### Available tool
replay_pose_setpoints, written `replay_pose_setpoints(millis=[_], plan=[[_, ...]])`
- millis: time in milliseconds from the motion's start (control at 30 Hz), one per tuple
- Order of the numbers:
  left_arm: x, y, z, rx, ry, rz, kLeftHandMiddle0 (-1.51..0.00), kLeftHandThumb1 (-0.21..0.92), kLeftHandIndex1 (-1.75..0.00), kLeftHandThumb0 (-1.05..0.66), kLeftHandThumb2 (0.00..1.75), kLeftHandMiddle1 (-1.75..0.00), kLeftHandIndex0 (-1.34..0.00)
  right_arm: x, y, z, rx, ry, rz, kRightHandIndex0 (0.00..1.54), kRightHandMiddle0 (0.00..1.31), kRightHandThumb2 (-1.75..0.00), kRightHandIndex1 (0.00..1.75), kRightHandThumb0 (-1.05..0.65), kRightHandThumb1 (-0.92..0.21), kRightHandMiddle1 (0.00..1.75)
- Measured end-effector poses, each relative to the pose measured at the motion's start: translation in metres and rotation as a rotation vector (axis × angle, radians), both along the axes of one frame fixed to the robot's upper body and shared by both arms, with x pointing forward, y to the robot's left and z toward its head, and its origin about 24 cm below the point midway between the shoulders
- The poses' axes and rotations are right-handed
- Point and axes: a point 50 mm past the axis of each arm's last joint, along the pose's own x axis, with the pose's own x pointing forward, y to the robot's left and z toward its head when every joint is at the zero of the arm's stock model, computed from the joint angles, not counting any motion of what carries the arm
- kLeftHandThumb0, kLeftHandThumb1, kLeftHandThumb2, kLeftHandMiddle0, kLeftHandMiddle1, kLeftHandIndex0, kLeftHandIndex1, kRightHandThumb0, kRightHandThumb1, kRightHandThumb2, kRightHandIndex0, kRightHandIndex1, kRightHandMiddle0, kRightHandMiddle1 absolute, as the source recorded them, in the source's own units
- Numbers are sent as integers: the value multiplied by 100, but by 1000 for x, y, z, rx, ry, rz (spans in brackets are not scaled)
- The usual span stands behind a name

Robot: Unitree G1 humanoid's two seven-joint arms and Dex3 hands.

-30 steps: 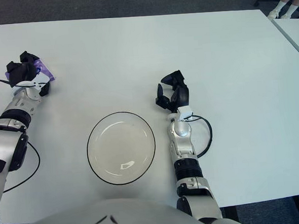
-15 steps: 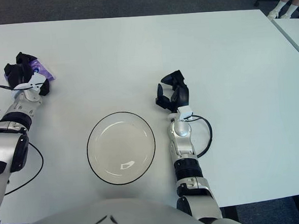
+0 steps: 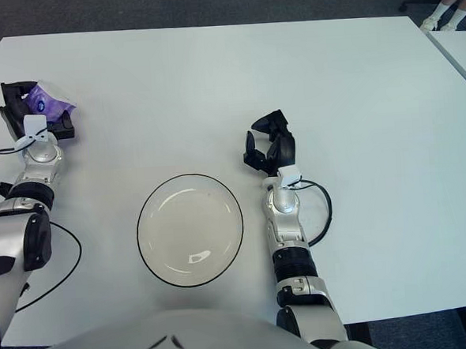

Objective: Put the tissue paper into the plate.

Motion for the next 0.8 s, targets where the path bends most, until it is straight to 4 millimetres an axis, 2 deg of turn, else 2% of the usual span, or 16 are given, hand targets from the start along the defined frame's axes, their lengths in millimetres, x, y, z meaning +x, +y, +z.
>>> replay_pose_setpoints(millis=[333,800], plan=[[6,-18,22,-107,-189,-97,-74,11,-175,0,155,-173,-55,0,1,0,1,-2,4,62,42,-101,159,-41,-56,175],[-14,-33,38,-50,-333,-275,-81,5,-175,0,162,-171,-59,1,3,2,2,-8,8,61,42,-101,159,-41,-57,175]])
